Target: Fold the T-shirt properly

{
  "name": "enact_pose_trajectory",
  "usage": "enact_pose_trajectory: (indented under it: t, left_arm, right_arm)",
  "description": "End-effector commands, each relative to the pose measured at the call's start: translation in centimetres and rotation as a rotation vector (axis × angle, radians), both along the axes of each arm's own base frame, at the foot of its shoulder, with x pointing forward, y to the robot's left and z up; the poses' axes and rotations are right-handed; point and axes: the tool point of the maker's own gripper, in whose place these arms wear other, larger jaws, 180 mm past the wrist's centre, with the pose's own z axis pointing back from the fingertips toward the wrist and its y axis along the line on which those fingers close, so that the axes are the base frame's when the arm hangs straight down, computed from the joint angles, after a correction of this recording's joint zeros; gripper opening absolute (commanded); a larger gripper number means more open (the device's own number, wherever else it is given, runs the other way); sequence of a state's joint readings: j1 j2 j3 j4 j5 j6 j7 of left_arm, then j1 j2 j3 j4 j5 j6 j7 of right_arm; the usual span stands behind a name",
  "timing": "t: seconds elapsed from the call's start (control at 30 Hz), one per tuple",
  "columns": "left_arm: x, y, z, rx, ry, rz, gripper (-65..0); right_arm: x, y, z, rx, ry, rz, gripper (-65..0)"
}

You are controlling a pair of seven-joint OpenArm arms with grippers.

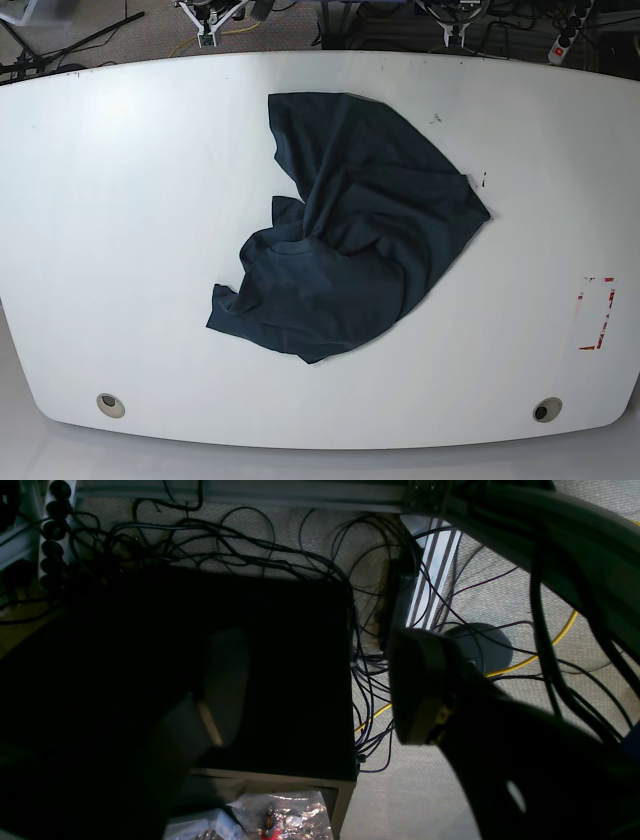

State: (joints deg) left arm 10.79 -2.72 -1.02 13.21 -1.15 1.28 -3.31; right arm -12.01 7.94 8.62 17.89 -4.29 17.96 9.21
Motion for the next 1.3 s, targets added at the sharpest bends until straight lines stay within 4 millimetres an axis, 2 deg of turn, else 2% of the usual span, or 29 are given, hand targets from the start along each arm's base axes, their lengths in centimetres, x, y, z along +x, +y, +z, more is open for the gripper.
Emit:
enact_pose_trajectory:
  t: [0.0, 0.03, 0.37, 0.6, 0.63, 0.7, 0.8, 0.9, 1.1, 1.27]
  left_arm:
    - [0.4, 0.1, 0.1, 0.001, -0.023, -0.007, -25.0]
    - [0.0, 0.3, 0.0, 0.005, 0.000, -0.005, -24.9]
    - [0.0, 0.4, 0.1, 0.006, -0.005, -0.005, -24.9]
    - [-1.3, 0.5, 0.4, 0.012, -0.058, -0.007, -24.9]
    - [-1.7, 0.5, 0.5, 0.013, -0.060, -0.006, -24.9]
    - [-2.2, 0.5, 0.6, 0.014, -0.062, -0.007, -25.0]
    - [-2.8, 0.6, 0.9, 0.017, -0.080, -0.012, -25.1]
    - [-2.8, 2.3, 1.8, 0.041, -0.122, -0.033, -25.1]
    - [-2.3, 2.2, 4.1, 0.042, -0.221, -0.064, -25.1]
    - [-3.3, 1.8, 7.0, 0.036, -0.284, -0.089, -25.1]
  right_arm:
    - [-0.1, -0.6, 0.1, -0.008, -0.010, -0.005, -48.7]
    - [0.1, 1.1, 0.0, 0.018, -0.009, -0.008, -49.1]
    - [0.2, 1.1, 0.0, 0.017, -0.012, -0.008, -49.6]
    - [0.1, 1.0, 0.2, 0.015, -0.039, -0.026, -49.6]
    - [-0.9, 0.8, 0.3, 0.012, -0.038, -0.029, -49.6]
    - [-1.3, 0.7, 0.5, 0.009, -0.051, -0.030, -49.6]
    - [-1.5, 0.4, 1.2, -0.001, -0.091, -0.016, -49.6]
    - [-2.2, 0.2, 2.2, -0.009, -0.120, 0.003, -49.6]
    - [-3.2, 0.0, 4.2, -0.024, -0.137, 0.047, -49.8]
    - [-3.6, 0.7, 7.3, -0.027, -0.191, 0.083, -49.8]
